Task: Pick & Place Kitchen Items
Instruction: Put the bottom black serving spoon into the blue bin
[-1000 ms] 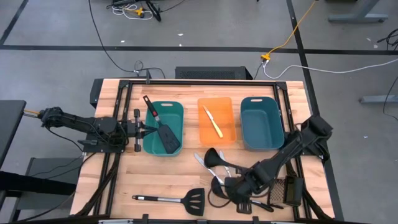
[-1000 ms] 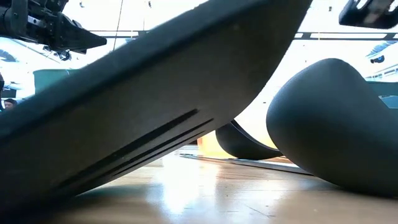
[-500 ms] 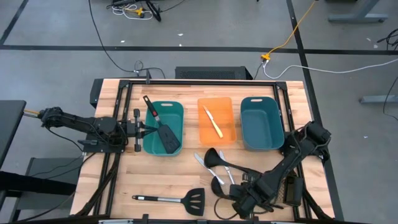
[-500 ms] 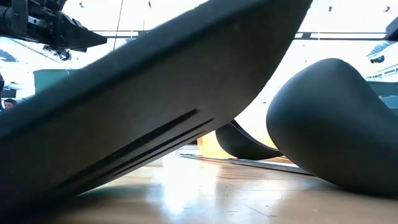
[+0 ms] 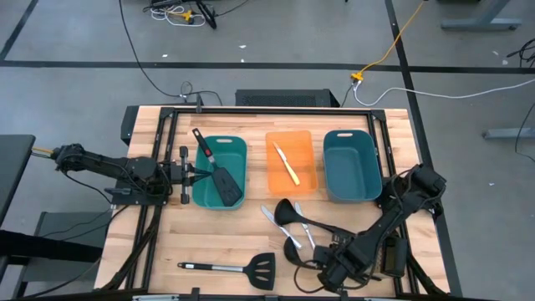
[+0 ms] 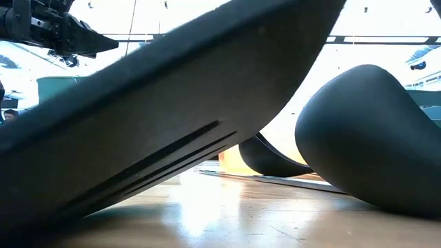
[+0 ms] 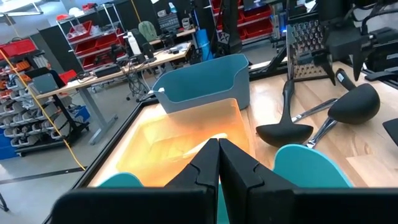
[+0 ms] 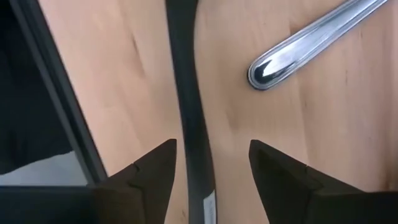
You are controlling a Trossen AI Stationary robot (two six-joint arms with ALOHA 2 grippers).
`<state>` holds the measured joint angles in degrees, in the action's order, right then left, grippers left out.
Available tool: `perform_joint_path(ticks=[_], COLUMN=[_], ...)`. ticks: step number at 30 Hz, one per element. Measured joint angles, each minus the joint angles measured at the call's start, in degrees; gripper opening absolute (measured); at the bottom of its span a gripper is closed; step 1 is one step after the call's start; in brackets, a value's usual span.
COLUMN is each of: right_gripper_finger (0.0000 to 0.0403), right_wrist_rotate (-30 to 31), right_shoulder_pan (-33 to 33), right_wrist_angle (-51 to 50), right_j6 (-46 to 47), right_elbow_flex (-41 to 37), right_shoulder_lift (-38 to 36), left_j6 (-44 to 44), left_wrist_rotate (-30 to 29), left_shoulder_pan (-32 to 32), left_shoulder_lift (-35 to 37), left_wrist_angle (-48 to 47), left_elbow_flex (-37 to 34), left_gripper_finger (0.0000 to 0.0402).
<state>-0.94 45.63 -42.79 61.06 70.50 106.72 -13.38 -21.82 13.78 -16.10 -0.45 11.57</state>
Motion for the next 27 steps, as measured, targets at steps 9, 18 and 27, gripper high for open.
perform_joint_path(ticks=[9,18,27], right_gripper_finger=[0.0212,0.0210,0.0104], right_wrist_rotate=[2.0,0.3,1.0], right_shoulder_pan=[0.7,0.7,0.7], right_wrist_angle=[5.5,11.9,11.4], right_j6=[0.2,3.1,1.5], right_elbow_flex=[-2.8,-8.3,-8.5], right_shoulder_lift=[0.0,-0.4,-0.3], left_j6=[0.8,1.1,0.9], left_wrist_rotate=[0.0,0.0,0.0], left_shoulder_pan=[0.0,0.0,0.0], left_shoulder_lift=[0.0,0.0,0.0], left_wrist_angle=[-0.1,-0.1,-0.1], left_elbow_flex=[0.0,0.0,0.0], left_gripper_finger=[0.0016,0.0016,0.0016])
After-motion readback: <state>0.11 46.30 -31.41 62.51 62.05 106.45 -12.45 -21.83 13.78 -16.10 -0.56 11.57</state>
